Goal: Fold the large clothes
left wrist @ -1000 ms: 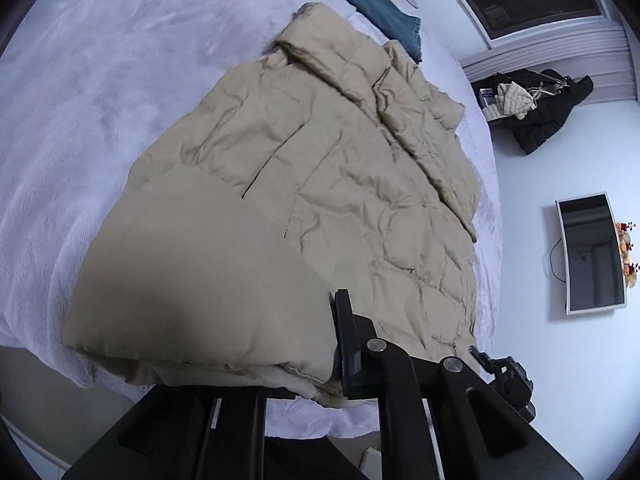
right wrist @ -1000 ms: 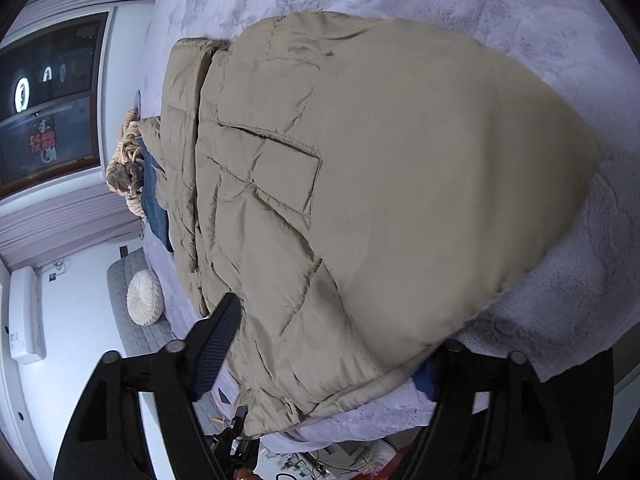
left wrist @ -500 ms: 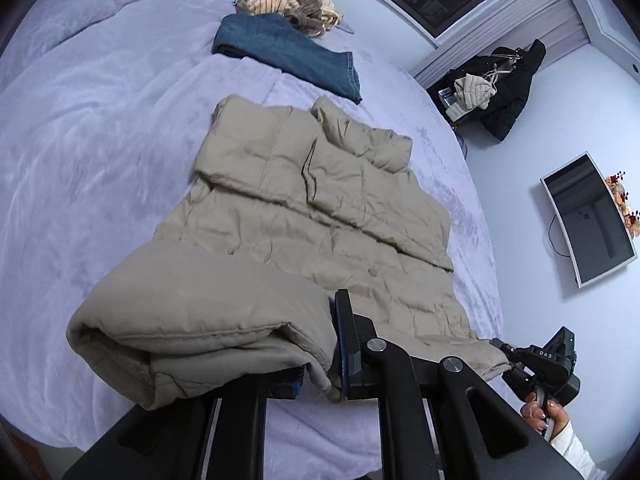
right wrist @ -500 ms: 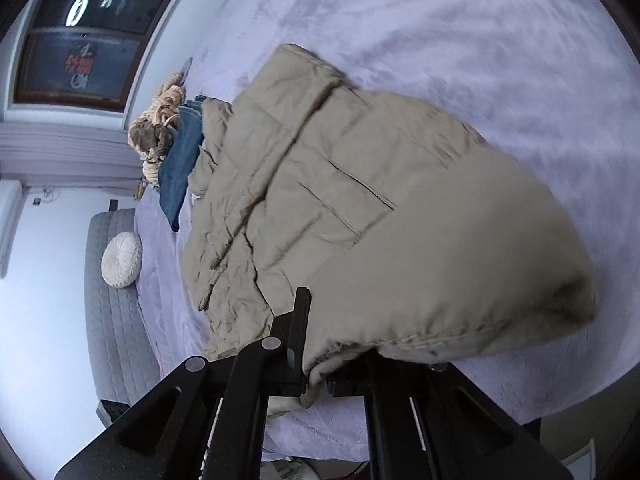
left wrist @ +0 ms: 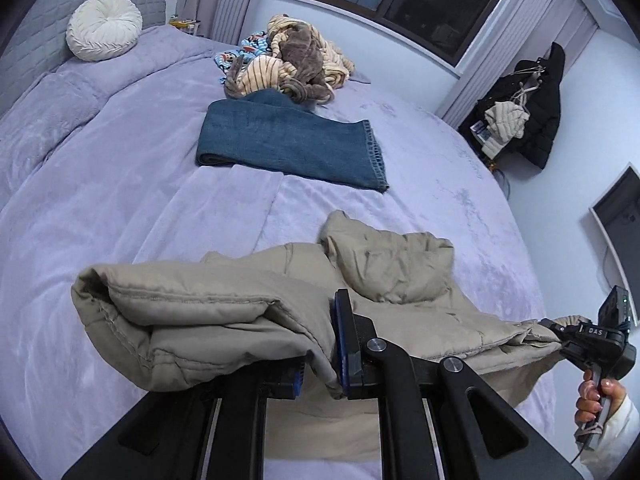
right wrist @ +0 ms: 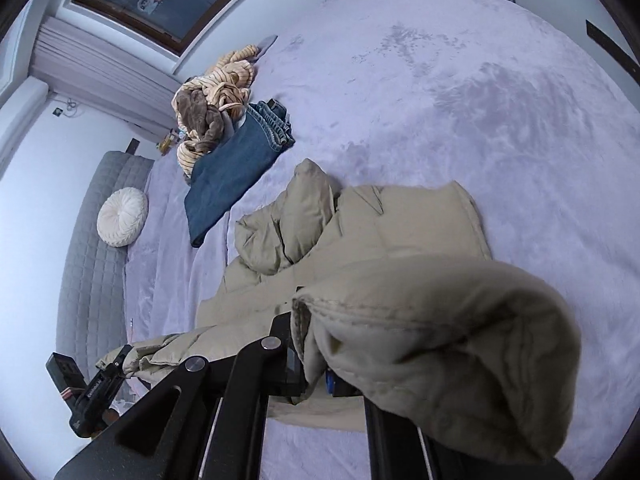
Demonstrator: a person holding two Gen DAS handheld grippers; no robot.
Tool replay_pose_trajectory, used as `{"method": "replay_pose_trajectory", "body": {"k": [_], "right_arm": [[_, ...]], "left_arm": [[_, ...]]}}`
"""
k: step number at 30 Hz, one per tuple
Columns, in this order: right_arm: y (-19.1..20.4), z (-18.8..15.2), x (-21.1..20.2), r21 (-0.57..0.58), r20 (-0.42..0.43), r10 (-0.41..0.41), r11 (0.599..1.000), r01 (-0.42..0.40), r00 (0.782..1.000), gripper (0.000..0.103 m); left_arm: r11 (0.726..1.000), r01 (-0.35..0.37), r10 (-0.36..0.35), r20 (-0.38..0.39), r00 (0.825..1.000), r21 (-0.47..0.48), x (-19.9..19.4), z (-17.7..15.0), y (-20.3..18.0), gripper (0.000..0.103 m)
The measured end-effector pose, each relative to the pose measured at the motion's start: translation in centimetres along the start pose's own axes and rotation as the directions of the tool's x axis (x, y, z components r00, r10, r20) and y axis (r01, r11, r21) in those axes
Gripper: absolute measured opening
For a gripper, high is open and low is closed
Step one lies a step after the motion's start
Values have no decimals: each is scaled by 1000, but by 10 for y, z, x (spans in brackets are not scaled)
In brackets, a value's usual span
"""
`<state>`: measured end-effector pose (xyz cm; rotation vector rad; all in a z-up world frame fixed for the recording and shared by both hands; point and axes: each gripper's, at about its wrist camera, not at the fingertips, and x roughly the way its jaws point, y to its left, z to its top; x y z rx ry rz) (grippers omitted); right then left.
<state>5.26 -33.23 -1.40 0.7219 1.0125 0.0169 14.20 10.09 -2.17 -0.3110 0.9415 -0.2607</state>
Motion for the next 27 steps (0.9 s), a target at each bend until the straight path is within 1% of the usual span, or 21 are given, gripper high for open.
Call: {"method": "replay_pose_trajectory", "body": {"k": [3, 6, 10, 12, 17, 20, 21, 22, 23, 24, 25, 26, 27], "right_arm": [[-4, 26, 45, -24, -41, -42, 999, 41, 998, 7], [-17, 38, 86, -17, -60, -65, 998, 64, 996, 7], [-42, 42, 126, 24, -64, -64, 998, 66, 996, 7], [-51, 43, 137, 50, -60, -55, 997, 58, 997, 7], [-53, 50, 153, 12, -48, -64, 998, 64, 997, 7], [-56, 52, 155, 31, -51, -49, 998, 50, 998, 8], [-56, 52, 152, 37, -55, -44, 998, 47, 998, 9], [-55, 52, 150, 36, -57, -42, 998, 44, 997, 10], [-52, 52, 146, 28, -60, -41, 999, 43, 997, 16], [-50, 52, 143, 17, -58, -42, 999, 43, 997, 29], [-45, 52, 136, -2, -51, -45, 999, 45, 998, 40], [-41, 52, 129, -22, -38, -40, 999, 39, 999, 65], [-35, 53, 122, -38, -18, -39, 999, 38, 999, 77]], "left_arm": [[998, -58, 57, -27, 998, -11, 50, 9, 4, 14], [995, -99, 98, -58, 993, -8, 99, 11, 13, 14], [992, -122, 121, -111, 986, -4, 157, 11, 27, 14], [992, -124, 121, -129, 984, -16, 179, 11, 32, 14], [991, -136, 137, -132, 982, 17, 203, 13, 32, 15], [991, -129, 131, -124, 984, 31, 198, 14, 30, 15], [992, -124, 128, -117, 985, 40, 193, 14, 29, 17], [992, -116, 121, -109, 987, 56, 187, 14, 28, 29], [991, -112, 119, -99, 988, 68, 181, 14, 27, 37], [990, -117, 124, -78, 989, 82, 170, 14, 27, 67], [986, -136, 140, -35, 990, 93, 158, 14, 26, 89], [983, -151, 152, 1, 988, 100, 149, 14, 24, 91], [981, -160, 158, 25, 987, 112, 140, 15, 23, 91]]}}
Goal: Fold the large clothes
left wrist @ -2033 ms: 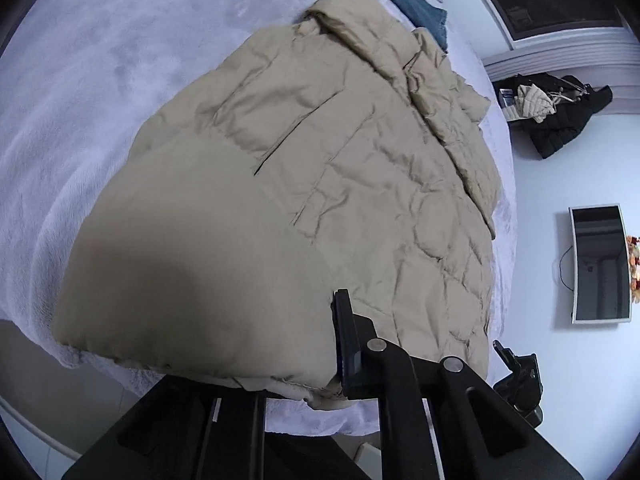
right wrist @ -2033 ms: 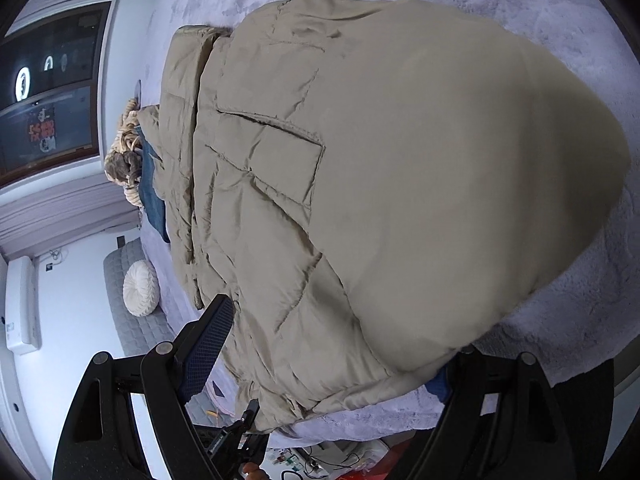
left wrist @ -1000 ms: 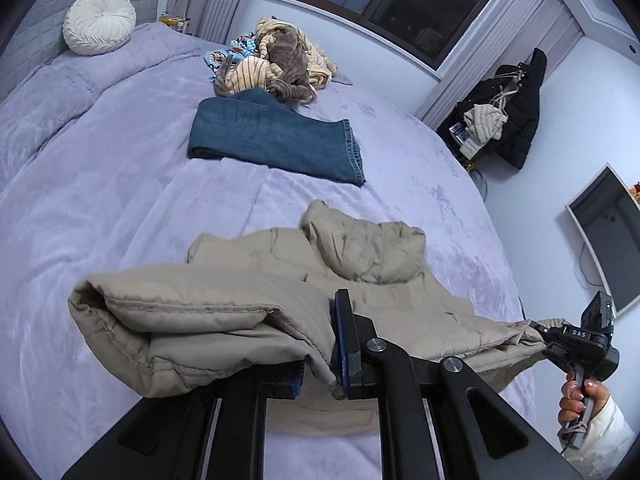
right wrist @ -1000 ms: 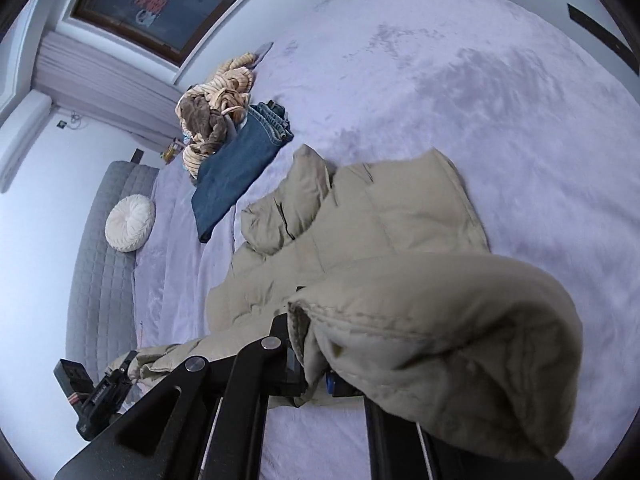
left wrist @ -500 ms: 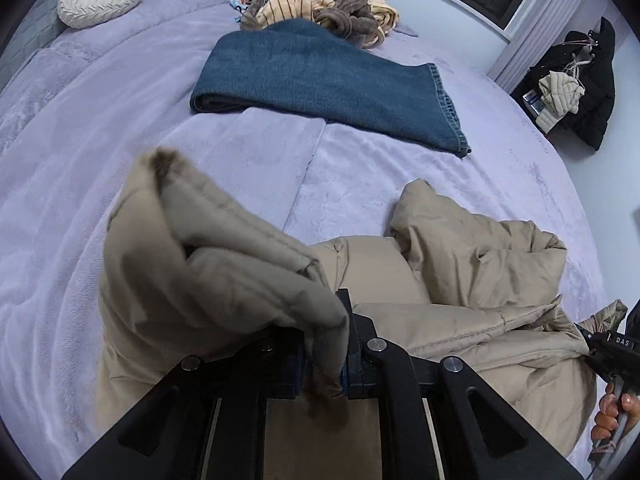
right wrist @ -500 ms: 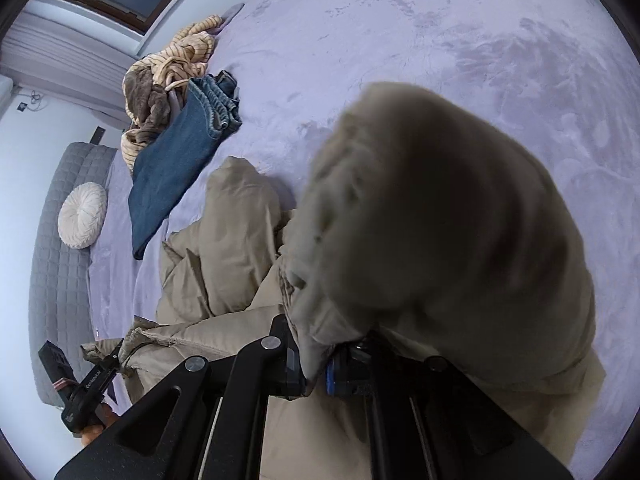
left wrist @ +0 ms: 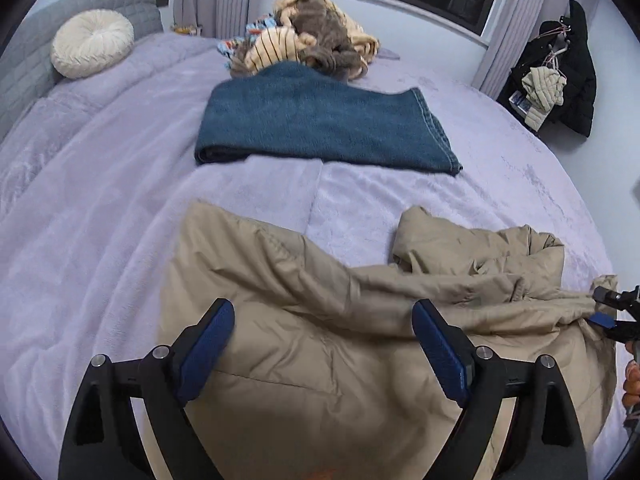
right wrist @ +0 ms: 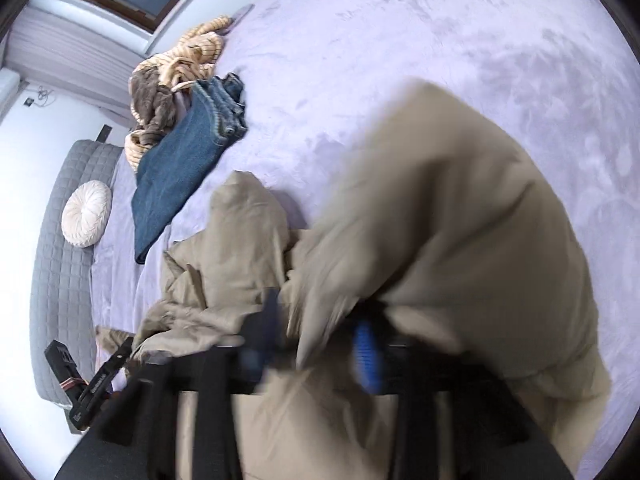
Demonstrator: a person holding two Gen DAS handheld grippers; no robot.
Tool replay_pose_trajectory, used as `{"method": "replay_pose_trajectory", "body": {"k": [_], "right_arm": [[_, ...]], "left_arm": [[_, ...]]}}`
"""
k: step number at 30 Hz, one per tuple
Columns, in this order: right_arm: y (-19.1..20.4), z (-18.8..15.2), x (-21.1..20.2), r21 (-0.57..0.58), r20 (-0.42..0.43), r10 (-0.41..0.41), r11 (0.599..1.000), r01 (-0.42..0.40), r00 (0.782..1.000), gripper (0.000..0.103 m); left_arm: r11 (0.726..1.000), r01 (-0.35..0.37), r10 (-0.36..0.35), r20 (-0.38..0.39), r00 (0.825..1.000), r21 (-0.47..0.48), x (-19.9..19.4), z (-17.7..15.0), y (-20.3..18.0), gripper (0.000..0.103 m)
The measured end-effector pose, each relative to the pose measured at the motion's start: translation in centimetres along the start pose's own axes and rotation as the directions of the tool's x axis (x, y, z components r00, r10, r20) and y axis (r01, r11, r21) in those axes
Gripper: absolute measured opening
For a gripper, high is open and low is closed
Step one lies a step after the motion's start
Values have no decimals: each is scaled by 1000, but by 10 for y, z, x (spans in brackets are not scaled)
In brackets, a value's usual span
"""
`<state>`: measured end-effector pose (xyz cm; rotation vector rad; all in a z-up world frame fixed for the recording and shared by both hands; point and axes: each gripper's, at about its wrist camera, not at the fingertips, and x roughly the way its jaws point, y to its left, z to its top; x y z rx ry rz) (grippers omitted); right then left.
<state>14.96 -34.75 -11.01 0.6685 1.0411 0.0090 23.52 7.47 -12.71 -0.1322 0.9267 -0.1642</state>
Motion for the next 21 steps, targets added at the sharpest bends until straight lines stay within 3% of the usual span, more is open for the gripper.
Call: {"method": "replay_pose_trajectory", "body": {"k": [5, 6, 7, 8, 9, 10, 12, 14, 19, 21], "right_arm": [[19, -6, -23, -47, 34, 10, 999, -9, 999, 77], [22, -11, -24, -57, 26, 22, 998, -21, 999, 65], [26, -15, -23, -71, 14, 21, 997, -20, 1000, 53], [31, -18, -20, -88, 0, 9, 996, -9, 1000, 32], [35, -21, -17, -106, -10, 2, 994, -4, 1000, 23], [40, -26, -14, -131, -23, 4, 991, -7, 1000, 20], [50, -33, -4, -193, -47, -9, 981, 0, 999, 16], [57, -37, 7, -245, -64, -39, 969, 22, 997, 16], [59, -35, 49, -294, -69, -102, 953, 77, 992, 15], [56, -29, 60, -309, -54, -126, 946, 103, 991, 7]], "left_arm": [[1000, 25, -25, -15, 1000, 10, -15, 2, -4, 91], [999, 48, -47, -19, 999, 15, -17, 1, -8, 88], [998, 67, -66, -20, 998, 22, -18, -1, -13, 75], [995, 92, -91, -33, 995, 32, -18, -4, -19, 69], [992, 117, -115, -46, 992, 39, -18, -6, -25, 59], [988, 150, -147, -59, 987, 44, -16, -9, -32, 50], [975, 209, -203, -90, 975, 74, -10, -13, -51, 48], [967, 222, -210, -102, 972, 123, 0, -17, -72, 47], [970, 186, -166, -126, 978, 160, 46, -22, -102, 47], [974, 167, -148, -129, 981, 155, 64, -20, -105, 48]]}}
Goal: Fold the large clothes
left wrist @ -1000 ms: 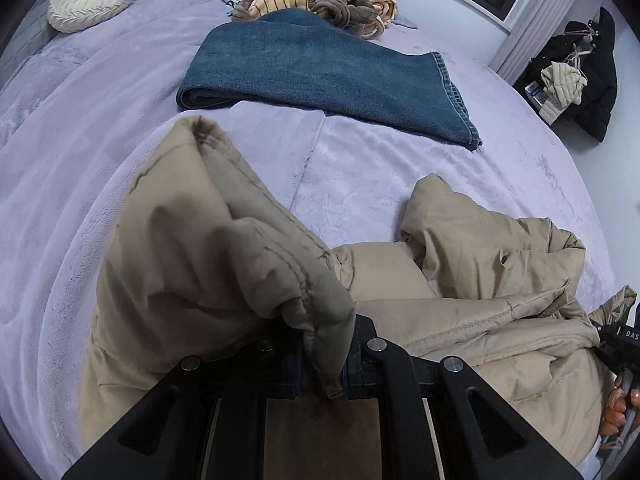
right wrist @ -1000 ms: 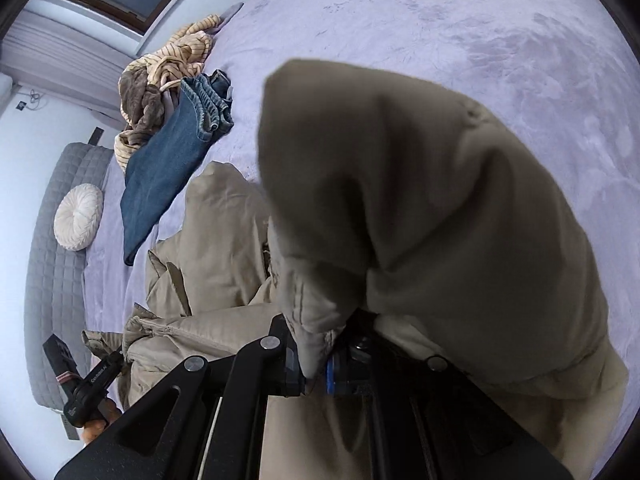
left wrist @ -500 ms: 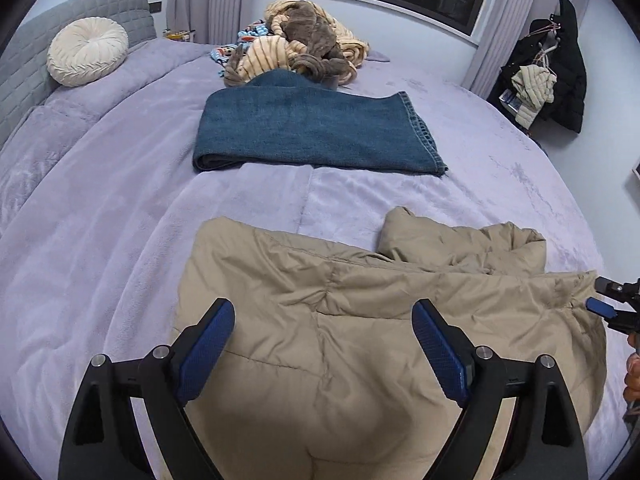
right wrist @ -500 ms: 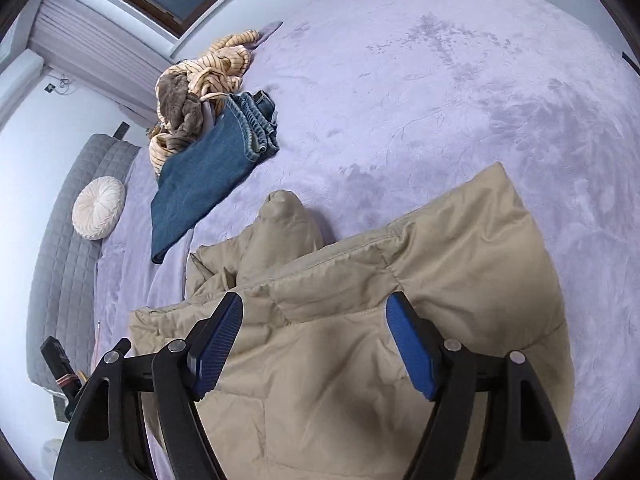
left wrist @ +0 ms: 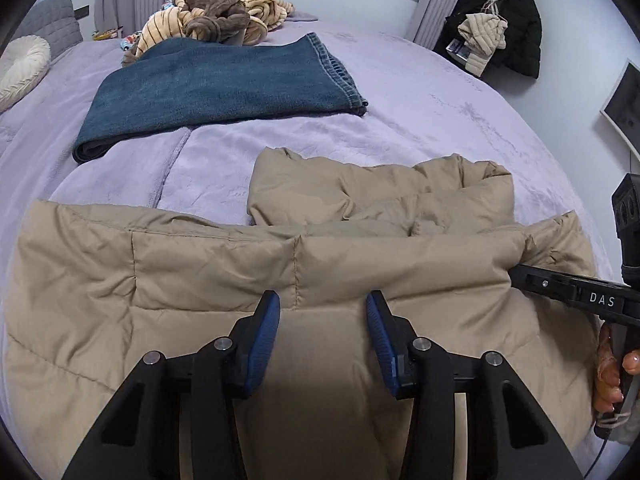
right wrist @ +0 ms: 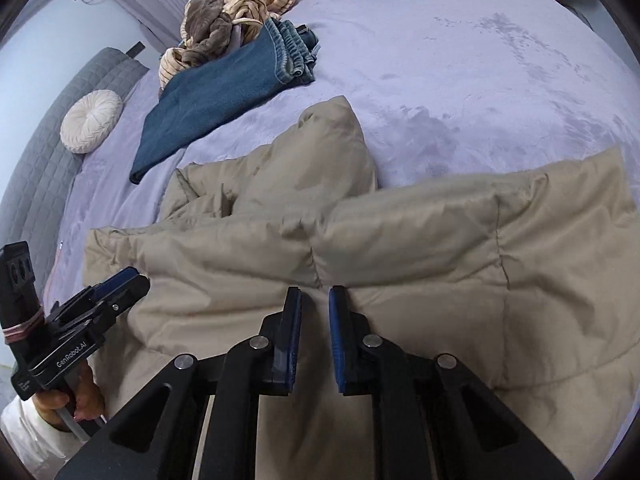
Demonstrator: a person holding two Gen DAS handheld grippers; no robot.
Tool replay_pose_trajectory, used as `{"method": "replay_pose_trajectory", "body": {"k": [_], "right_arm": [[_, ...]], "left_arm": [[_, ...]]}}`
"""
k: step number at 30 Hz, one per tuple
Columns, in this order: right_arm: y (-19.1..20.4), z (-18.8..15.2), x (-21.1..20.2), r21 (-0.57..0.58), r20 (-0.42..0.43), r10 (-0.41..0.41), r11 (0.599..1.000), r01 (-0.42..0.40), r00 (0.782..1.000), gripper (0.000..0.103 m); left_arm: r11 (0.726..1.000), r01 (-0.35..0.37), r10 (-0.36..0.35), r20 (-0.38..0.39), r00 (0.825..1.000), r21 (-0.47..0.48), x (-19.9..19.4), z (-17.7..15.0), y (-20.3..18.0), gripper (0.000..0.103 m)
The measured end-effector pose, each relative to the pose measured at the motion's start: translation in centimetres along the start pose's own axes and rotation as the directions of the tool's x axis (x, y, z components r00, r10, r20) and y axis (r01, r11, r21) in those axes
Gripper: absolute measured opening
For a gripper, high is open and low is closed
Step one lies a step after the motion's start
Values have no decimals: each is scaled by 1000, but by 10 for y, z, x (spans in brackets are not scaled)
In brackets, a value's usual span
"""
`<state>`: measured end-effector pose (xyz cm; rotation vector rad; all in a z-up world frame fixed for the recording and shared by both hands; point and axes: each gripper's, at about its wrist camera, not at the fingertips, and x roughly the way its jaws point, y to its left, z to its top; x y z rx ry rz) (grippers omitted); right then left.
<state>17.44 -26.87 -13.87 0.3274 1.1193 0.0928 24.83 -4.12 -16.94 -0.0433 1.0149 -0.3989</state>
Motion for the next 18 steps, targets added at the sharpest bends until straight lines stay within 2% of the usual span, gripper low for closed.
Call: {"method": "replay_pose_trajectory", "body": {"k": [3, 6, 10, 12, 14, 16, 18], "right_arm": [[-10, 11, 18, 8, -7, -8, 1000, 8, 1000, 1], [-16, 20, 27, 24, -16, 4, 1000, -3, 1000, 0], [-25, 28, 17, 19, -31, 15, 1000, -14, 999, 0], [-31, 29, 4, -4, -23, -31, 1000, 31, 999, 0], [-46, 28, -11, -18, -9, -117, 993, 117, 993, 0], [-73, 25, -25, 6, 3, -216, 976, 216, 976, 0], [-103, 23, -29, 81, -8, -239, 968, 239, 971, 0]], "left_arm": [[1000, -13, 13, -14, 1000, -12, 21, 9, 4, 48], [1000, -24, 24, -26, 999, -11, 33, 19, 5, 48], [999, -48, 49, -22, 999, 4, 21, 25, 17, 48], [994, -105, 105, 1, 994, 28, 9, 25, 31, 48], [984, -177, 177, 12, 984, 29, -1, 24, 56, 48], [975, -222, 222, -11, 975, -24, -2, 21, 94, 48], [970, -224, 221, -36, 975, -93, 2, 19, 123, 48]]}}
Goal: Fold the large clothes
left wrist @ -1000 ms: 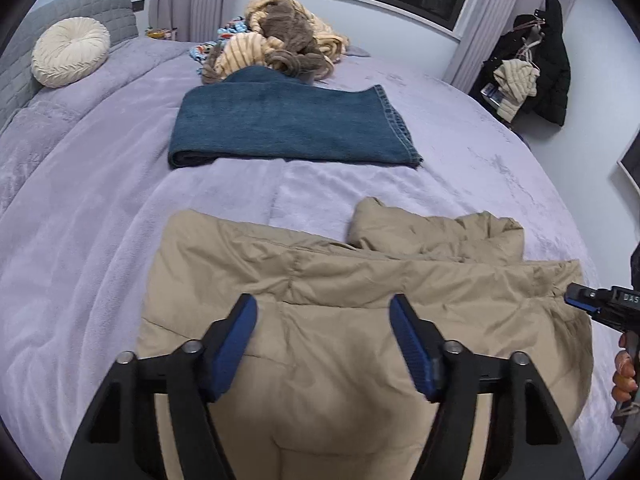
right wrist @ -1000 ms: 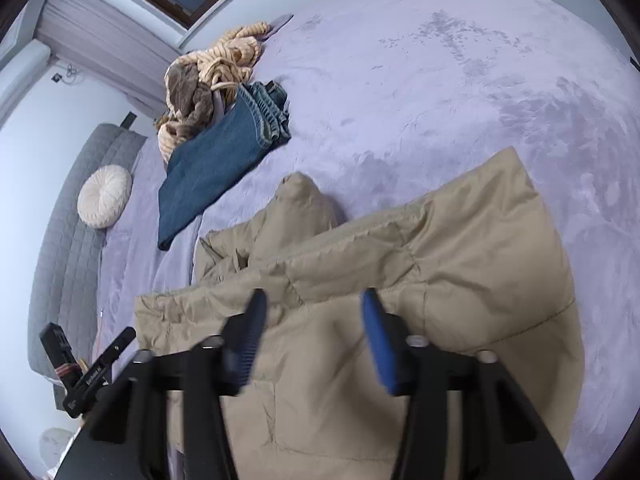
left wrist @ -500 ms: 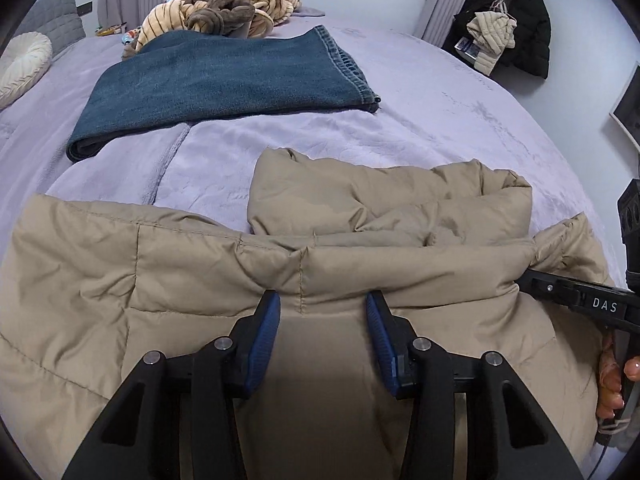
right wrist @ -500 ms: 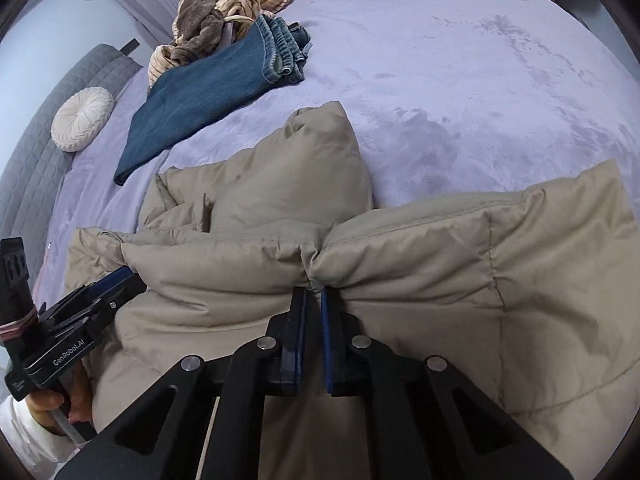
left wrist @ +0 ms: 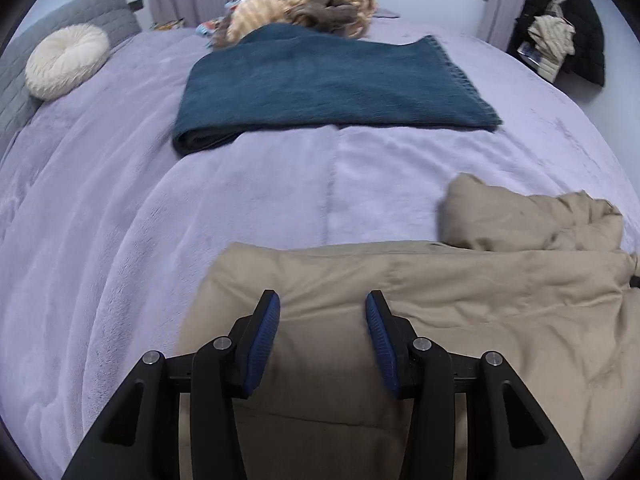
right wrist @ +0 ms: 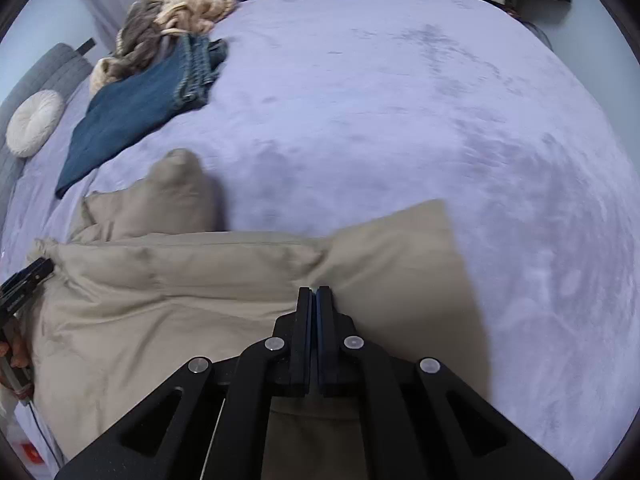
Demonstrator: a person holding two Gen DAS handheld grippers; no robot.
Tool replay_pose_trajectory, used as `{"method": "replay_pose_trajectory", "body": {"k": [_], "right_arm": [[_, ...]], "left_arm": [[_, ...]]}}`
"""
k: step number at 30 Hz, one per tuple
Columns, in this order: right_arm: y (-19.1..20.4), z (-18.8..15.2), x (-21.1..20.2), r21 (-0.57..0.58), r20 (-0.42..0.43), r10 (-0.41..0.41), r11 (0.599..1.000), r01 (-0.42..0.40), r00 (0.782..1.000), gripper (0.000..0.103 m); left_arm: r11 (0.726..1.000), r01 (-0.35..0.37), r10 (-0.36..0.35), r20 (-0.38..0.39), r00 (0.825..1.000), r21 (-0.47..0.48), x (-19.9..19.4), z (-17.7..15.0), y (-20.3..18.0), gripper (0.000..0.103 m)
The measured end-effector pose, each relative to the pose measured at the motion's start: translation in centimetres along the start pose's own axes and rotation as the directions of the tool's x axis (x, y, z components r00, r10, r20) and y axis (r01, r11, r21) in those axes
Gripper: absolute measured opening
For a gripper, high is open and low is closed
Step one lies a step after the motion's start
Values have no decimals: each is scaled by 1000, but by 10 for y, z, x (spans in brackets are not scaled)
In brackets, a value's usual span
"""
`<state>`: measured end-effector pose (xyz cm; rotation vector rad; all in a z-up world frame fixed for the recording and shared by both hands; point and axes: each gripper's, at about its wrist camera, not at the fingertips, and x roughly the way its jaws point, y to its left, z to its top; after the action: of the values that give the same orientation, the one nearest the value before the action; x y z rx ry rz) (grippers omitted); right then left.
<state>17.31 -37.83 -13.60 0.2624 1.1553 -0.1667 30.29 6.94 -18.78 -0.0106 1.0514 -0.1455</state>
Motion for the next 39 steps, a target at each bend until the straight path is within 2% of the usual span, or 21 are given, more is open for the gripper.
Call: {"method": "replay_pose_trajectory", "body": {"k": [2, 5, 9, 12, 16, 19, 20, 21, 22, 25, 29, 37, 39], "right_arm": [[-20, 1, 9, 81, -12, 7, 997, -6, 1000, 0], [-30, 4, 29, 142, -33, 16, 990, -11, 999, 0], [-24, 11, 43, 124, -31, -19, 992, 22, 999, 0], [-24, 12, 37, 130, -24, -18, 991, 21, 1000, 0], [-24, 6, 9, 151, 4, -3, 989, 3, 1000, 8], [-20, -1, -12, 160, 32, 16, 987, -21, 999, 28], [-19, -5, -19, 168, 42, 28, 985, -35, 999, 38], [-17, -10, -26, 175, 49, 36, 984, -45, 998, 41], [-16, -14, -32, 178, 53, 42, 983, -51, 998, 41], [-7, -29, -46, 187, 59, 61, 980, -71, 996, 41], [-2, -56, -64, 220, 51, 92, 970, -102, 994, 47], [2, -118, -92, 289, 29, 143, 946, -145, 989, 47], [1, -135, -98, 322, 24, 160, 933, -159, 987, 54]], "left_arm": [[1000, -1, 1, -12, 1000, -24, 12, 0, 9, 48], [1000, -24, 24, -17, 1000, -1, 28, 2, 1, 48], [999, -35, 35, -22, 999, -4, 41, 8, -4, 48], [999, -50, 50, -25, 998, -11, 32, 7, -5, 48], [997, -68, 67, -28, 997, -22, 9, 3, 0, 48], [997, -63, 62, -26, 998, -34, -13, -3, 4, 49], [998, -59, 58, -27, 998, -38, -20, -6, 6, 54], [997, -63, 62, -30, 998, -41, -26, -10, 6, 70], [997, -68, 67, -25, 997, -44, -32, -14, 7, 74], [997, -61, 59, -34, 998, -46, -48, -27, 5, 74], [997, -44, 40, -63, 997, -59, -66, -47, 1, 74], [998, -29, 22, -137, 990, -49, -94, -94, -10, 74], [998, -24, 15, -156, 988, -57, -102, -108, -10, 75]]}}
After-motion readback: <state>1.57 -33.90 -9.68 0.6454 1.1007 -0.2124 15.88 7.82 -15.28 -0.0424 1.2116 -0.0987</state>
